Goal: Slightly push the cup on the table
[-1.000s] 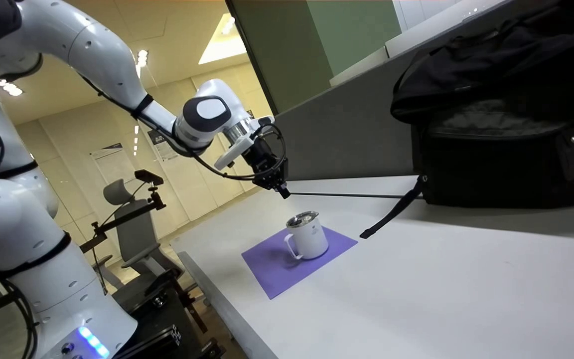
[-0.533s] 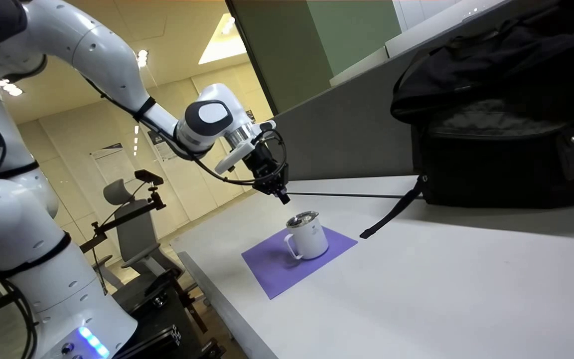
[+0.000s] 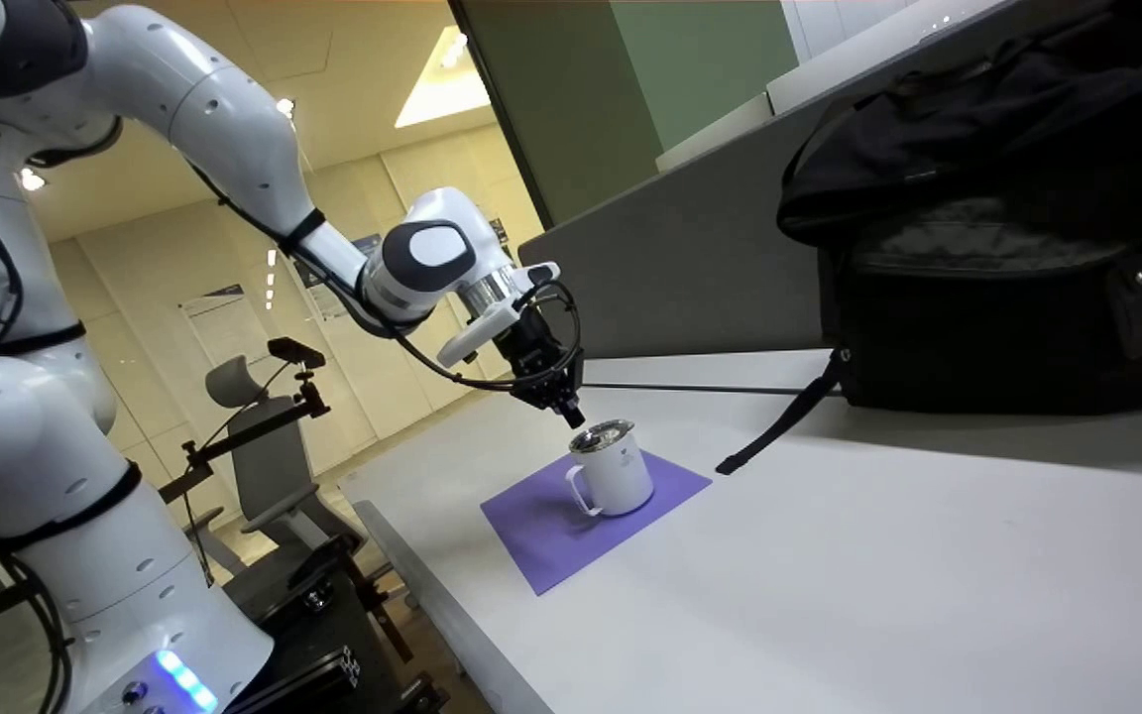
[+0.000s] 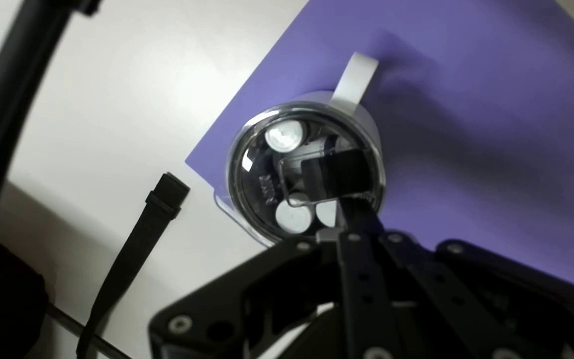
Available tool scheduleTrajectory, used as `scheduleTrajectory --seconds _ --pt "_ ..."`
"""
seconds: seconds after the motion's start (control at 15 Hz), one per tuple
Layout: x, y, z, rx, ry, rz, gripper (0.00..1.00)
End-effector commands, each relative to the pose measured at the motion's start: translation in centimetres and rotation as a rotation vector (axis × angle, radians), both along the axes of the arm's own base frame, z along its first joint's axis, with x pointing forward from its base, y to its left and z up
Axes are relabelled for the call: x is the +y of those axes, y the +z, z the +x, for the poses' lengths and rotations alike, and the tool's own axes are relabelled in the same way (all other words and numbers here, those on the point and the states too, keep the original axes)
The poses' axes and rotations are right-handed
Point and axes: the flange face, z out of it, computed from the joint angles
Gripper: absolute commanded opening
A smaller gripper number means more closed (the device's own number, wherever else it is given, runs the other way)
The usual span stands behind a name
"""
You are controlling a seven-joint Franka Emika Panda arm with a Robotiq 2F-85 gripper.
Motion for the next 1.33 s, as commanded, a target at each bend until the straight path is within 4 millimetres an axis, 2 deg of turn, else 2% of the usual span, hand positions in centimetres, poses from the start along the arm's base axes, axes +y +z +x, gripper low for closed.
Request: scheduleTrajectory --seconds 0.0,0.8,1.27 --pt "-0.3 -0.9 0.6 -0.016 -0.016 -0.012 0.00" --pt "-1.2 -2.6 0.9 -0.039 -0.007 -0.061 0.00" --pt "-1.5 -1.9 1.4 -0.068 -0.020 -0.056 0.00"
